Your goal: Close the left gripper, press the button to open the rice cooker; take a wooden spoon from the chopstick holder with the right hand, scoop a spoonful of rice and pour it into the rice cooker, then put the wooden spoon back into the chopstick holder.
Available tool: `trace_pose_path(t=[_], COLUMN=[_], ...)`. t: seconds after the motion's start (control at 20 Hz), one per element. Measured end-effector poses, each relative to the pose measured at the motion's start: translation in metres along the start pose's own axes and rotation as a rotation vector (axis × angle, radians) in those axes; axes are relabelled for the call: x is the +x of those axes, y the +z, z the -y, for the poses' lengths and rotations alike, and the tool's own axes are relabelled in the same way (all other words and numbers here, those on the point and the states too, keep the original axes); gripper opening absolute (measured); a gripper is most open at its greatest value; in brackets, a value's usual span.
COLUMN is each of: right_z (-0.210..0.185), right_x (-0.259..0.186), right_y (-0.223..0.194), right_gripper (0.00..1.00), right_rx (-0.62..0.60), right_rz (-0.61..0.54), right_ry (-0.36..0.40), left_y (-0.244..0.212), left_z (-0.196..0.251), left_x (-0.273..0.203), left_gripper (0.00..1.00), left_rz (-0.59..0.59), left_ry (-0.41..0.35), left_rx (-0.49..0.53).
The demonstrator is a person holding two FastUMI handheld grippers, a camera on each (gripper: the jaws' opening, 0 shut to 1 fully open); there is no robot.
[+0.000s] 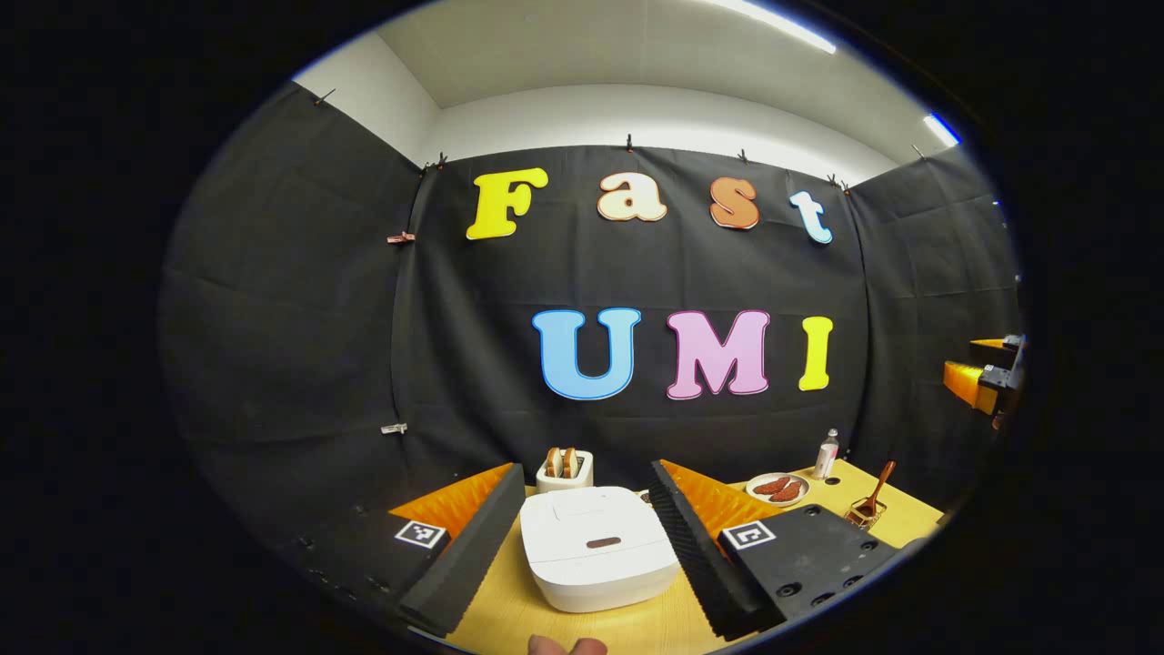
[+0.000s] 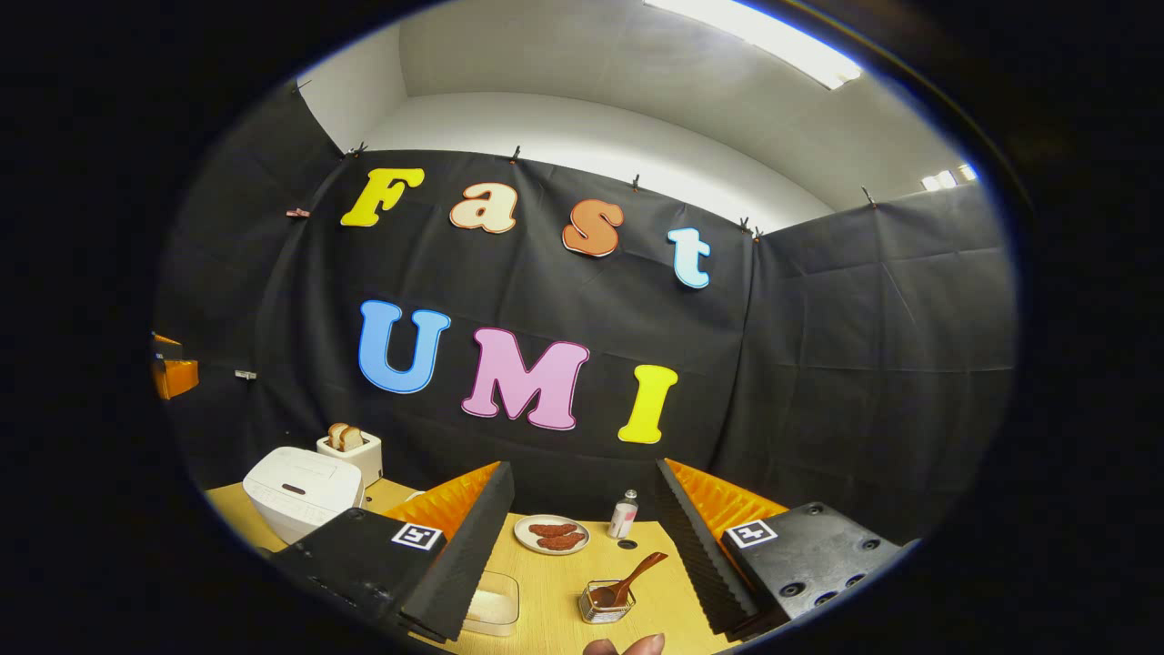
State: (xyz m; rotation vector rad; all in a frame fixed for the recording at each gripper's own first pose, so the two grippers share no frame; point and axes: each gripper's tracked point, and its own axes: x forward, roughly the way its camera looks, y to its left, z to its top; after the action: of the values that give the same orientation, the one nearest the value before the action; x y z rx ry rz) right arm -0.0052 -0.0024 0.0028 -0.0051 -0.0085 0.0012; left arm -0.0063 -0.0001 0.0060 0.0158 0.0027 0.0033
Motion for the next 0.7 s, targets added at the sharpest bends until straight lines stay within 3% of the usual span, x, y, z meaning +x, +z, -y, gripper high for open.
trace_pose_path(t=[0.15,0.2,0.35,0.45,0.7], right_z=[0.000,-0.001,0.000,-0.001,0.000], right_x=[0.000,0.000,0.001,0.003,0.008], right_y=[0.000,-0.001,0.004,0.005,0.003], right_gripper=[0.97,0.97,0.97,0.97,0.97], right_rx=[-0.003,-0.006,-0.004,-0.007,-0.028], right_rz=[0.001,-0.001,0.013,0.017,0.013], right_ry=[0.000,0.001,0.002,0.002,0.005], left_y=[0.003,0.008,0.011,0.007,-0.014], left_z=[0.008,0.014,0.042,0.047,0.055], left_x=[0.003,0.002,0.004,0.012,0.037], left_gripper=[0.93,0.88,0.40,0.09,0.10], left_rz=[0.004,0.015,0.015,0.001,-0.081], left_ry=[-0.057,-0.087,-0.228,-0.271,-0.356], left_rx=[0.006,-0.005,-0.040,-0.050,-0.068])
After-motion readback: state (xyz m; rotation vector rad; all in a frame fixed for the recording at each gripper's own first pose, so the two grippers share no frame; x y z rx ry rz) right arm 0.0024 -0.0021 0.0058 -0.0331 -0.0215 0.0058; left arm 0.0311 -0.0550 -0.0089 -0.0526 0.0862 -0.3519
